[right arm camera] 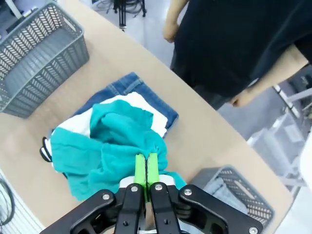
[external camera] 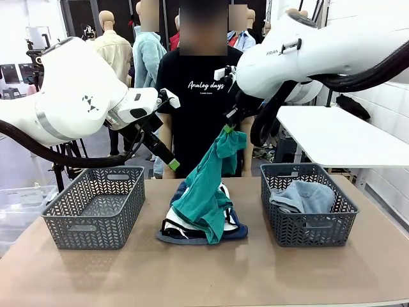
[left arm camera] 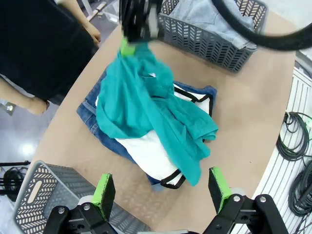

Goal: Sort the tops and bottoms.
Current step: Lift clothes from the center of the table with your right hand.

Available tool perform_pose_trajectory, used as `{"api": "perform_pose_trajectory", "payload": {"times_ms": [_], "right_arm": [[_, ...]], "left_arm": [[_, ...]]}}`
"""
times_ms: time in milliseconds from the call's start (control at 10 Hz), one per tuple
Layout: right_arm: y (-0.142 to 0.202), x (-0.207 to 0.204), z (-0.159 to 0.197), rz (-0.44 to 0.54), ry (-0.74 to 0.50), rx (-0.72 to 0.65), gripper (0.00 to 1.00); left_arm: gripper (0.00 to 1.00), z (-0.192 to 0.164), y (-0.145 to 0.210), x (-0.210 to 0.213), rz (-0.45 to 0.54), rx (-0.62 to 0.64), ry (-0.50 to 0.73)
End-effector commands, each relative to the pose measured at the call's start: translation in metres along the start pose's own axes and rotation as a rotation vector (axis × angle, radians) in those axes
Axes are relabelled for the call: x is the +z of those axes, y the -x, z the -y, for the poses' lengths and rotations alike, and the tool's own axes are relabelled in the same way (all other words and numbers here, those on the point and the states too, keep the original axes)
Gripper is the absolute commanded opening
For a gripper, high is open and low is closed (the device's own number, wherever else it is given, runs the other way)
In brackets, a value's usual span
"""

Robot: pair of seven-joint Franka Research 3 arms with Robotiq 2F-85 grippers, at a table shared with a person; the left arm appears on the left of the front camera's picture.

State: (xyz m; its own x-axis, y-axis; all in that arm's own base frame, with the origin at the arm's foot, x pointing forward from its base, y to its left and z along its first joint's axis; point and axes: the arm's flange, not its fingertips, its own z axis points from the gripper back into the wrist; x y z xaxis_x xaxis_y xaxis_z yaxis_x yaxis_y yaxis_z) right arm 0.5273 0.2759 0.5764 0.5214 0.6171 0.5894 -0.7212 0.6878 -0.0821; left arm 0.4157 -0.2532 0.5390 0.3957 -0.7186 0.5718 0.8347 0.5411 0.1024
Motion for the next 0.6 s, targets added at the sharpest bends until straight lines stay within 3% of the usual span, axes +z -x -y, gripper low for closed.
{"api": "perform_pose_trajectory", "payload": {"times_ms": [0, 200, 500], "right_arm": [[-0.022, 0.029, -0.007, 0.066, 0.136, -0.01, 0.0], [-0.056, 0.091, -0.003, 0.154, 0.288, 0.033, 0.0], [-0.096, 0.139, -0.005, 0.243, 0.324, 0.079, 0.0]], "left_arm": [[1.0, 0.0, 0.001, 0.002, -0.001, -0.009, -0.006], [1.0, 0.0, 0.001, 0.002, -0.001, -0.009, -0.006], [1.0, 0.0, 0.001, 0.002, -0.001, -0.009, -0.006]]}}
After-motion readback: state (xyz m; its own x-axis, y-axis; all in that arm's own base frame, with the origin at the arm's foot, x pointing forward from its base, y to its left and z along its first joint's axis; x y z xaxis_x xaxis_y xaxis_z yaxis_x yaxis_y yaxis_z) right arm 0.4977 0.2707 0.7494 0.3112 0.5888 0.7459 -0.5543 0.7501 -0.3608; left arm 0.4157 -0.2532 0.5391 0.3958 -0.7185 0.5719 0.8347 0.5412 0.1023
